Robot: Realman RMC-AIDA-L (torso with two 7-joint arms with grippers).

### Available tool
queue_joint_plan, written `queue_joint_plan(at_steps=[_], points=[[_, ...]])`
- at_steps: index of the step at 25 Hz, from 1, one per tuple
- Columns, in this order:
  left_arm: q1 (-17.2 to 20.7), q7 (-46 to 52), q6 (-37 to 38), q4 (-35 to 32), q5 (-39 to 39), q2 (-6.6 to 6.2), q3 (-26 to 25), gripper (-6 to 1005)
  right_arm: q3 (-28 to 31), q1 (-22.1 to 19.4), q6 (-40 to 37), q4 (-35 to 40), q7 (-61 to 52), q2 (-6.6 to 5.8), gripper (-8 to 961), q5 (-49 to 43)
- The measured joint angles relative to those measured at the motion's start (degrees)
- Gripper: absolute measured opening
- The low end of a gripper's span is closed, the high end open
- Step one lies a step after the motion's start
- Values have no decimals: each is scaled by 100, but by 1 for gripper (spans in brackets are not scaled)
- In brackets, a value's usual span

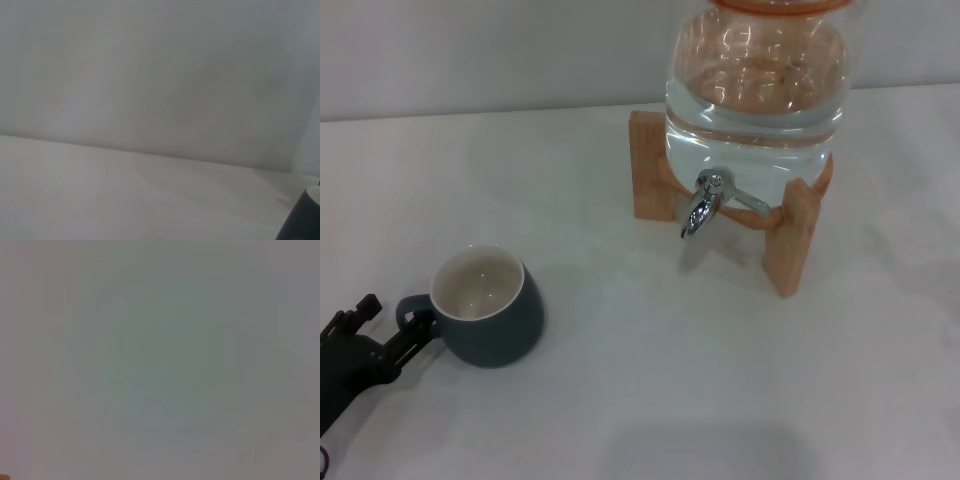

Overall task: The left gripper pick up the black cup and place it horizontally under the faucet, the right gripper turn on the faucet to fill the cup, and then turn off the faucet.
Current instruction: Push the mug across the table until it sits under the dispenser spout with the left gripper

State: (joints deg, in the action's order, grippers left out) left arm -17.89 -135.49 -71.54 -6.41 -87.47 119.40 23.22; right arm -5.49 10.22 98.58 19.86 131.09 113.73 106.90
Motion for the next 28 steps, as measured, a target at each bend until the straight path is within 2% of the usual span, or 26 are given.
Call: queue_joint_plan(at_steps=[2,7,13,28], points=[[-4,0,-16,0,1,0,11,875,1,5,-14,0,6,0,855,1],[-7,-8,-54,1,3,9,0,747,-8,32,-86,0,15,-4,855,4],[-31,-43,-183,12,3,17,0,504,-21,90,-164,0,29,-9,855,6],[-417,-46,136,125,-19,9,38,201,-21,174,-286,0,40,-18,856,11]])
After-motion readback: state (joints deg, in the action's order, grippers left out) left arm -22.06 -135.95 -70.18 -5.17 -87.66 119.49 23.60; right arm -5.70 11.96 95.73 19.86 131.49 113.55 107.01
